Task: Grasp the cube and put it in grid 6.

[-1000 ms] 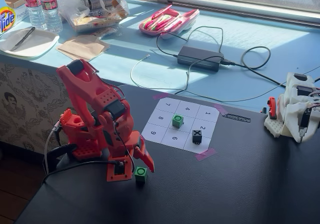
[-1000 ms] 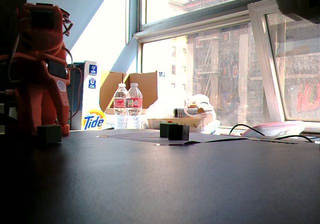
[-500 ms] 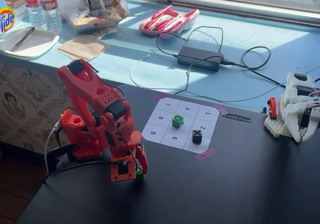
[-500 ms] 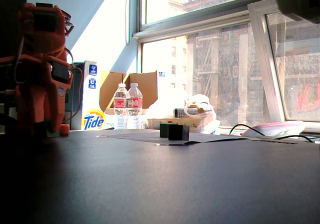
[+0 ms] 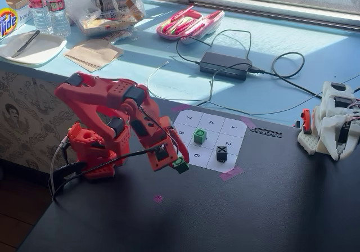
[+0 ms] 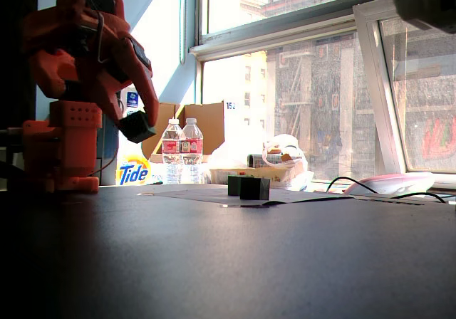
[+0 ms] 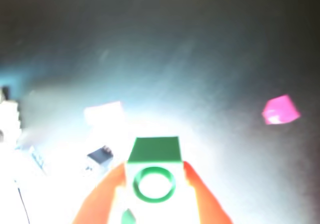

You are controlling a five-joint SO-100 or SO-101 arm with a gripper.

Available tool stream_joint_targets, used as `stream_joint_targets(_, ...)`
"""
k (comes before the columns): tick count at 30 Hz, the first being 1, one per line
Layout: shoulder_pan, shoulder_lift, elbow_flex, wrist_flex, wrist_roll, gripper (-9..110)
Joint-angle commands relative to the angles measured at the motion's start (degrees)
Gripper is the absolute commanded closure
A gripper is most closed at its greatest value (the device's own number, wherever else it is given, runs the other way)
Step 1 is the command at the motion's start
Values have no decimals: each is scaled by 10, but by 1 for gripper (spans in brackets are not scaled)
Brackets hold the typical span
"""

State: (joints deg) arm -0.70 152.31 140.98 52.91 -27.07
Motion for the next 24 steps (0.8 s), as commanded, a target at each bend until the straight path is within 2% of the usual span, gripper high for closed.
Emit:
stream_joint_targets(1,-81,-13,-36,11,3,101)
stream_joint_targets(5,-183,-52,-40,30,-2,101)
stream_joint_targets(9,-225,-107,-57,33,-5,101)
stream_joint_targets(24,-218,-338,-150,-95,-19,101)
